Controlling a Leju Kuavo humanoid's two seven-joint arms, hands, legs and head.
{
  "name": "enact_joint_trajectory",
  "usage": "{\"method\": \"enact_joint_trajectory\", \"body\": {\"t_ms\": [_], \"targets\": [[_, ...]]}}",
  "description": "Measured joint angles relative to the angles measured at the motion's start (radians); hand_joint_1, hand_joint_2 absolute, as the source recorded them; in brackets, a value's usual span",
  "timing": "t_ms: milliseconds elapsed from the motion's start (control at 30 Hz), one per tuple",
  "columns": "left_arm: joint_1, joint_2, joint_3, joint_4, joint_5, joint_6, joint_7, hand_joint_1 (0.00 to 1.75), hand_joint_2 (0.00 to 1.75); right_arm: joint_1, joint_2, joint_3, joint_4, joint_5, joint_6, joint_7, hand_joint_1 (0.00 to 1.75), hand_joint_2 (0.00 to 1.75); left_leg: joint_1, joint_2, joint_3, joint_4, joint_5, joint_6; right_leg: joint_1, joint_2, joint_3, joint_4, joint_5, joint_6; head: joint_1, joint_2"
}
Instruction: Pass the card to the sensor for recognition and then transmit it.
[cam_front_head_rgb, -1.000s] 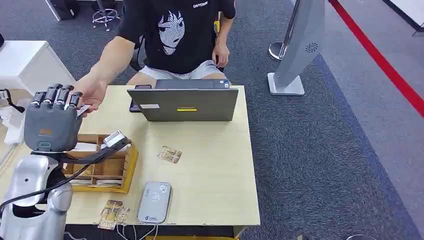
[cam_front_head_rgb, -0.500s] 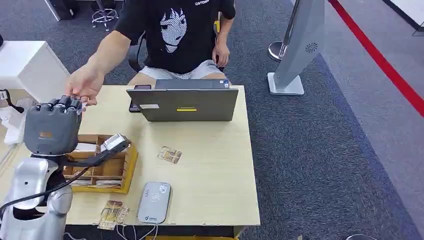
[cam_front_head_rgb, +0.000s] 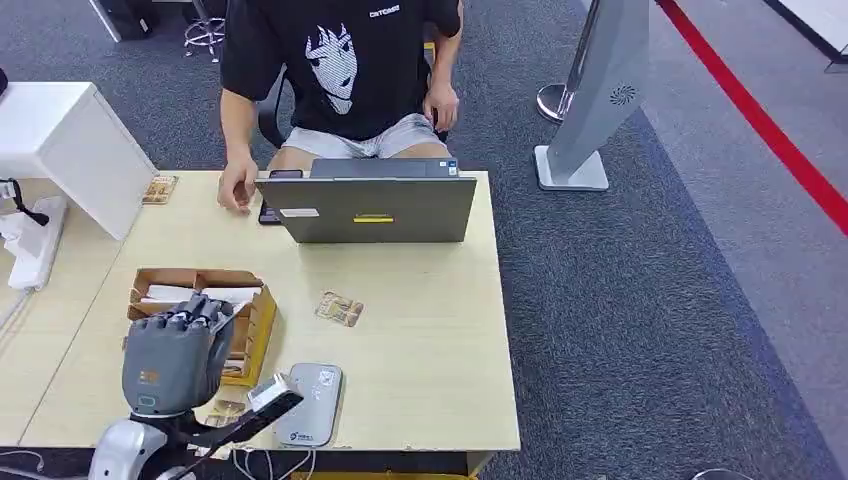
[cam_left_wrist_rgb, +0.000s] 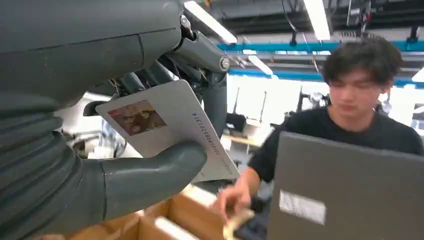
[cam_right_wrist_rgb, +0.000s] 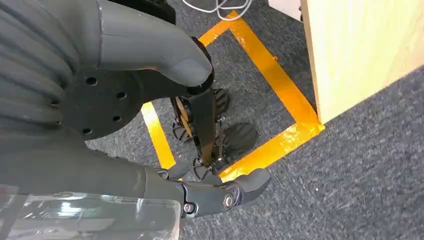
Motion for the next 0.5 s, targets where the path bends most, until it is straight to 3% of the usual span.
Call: {"method": "enact_joint_trajectory", "body": {"t_ms": [167, 500], "targets": [[0.060, -0.045, 0.000, 0.054, 0.015, 0.000, -0.052, 1.75, 1.75, 0.000, 0.004, -0.015, 0.000, 0.008, -0.006, 0.001, 0.00, 1.75, 0.000, 0.000, 0.000, 0.000, 0.000, 0.000, 0.000, -0.001, 0.000, 0.000, 0.000, 0.000, 0.000, 0.000], [0.065, -0.086, 0.009, 0.243, 0.015, -0.013, -0.056, 1.75, 1.75, 0.000, 0.005, -0.028, 0.000, 0.028, -0.006, 0.007, 0.00, 1.75, 0.000, -0.001, 0.000, 0.000, 0.000, 0.000, 0.000, -0.001, 0.000, 0.000, 0.000, 0.000, 0.000, 0.000]]}}
